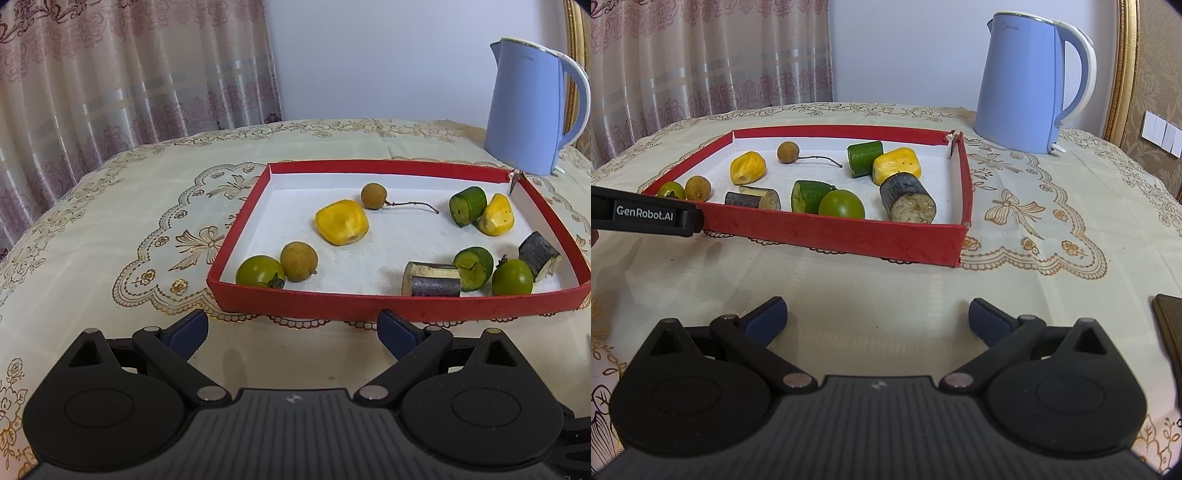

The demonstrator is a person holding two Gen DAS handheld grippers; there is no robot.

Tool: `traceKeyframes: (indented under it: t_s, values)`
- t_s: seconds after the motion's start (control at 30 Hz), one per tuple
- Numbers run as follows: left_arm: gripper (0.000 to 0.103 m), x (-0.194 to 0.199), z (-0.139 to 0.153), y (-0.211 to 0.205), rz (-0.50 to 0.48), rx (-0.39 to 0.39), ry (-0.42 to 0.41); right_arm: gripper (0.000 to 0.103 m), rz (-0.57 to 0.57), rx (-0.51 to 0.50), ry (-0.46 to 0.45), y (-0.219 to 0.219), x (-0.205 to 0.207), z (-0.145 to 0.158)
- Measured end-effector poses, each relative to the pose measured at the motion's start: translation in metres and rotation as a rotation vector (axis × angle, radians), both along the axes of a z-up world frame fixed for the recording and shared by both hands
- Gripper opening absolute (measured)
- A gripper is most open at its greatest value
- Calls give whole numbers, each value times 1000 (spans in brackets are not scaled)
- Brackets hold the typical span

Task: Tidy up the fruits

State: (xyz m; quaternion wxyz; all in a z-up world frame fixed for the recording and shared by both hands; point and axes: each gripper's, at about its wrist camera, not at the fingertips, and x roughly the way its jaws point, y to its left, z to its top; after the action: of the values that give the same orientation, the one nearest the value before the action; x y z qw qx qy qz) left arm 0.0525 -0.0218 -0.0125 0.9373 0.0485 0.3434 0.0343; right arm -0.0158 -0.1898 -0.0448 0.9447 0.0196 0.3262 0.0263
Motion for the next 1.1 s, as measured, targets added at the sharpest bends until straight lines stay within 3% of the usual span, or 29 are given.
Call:
traceKeyframes:
  t_s: [1.1]
  values:
    - [99,-4,-5,-14,-13,10,21,103,0,0,0,-2,0,0]
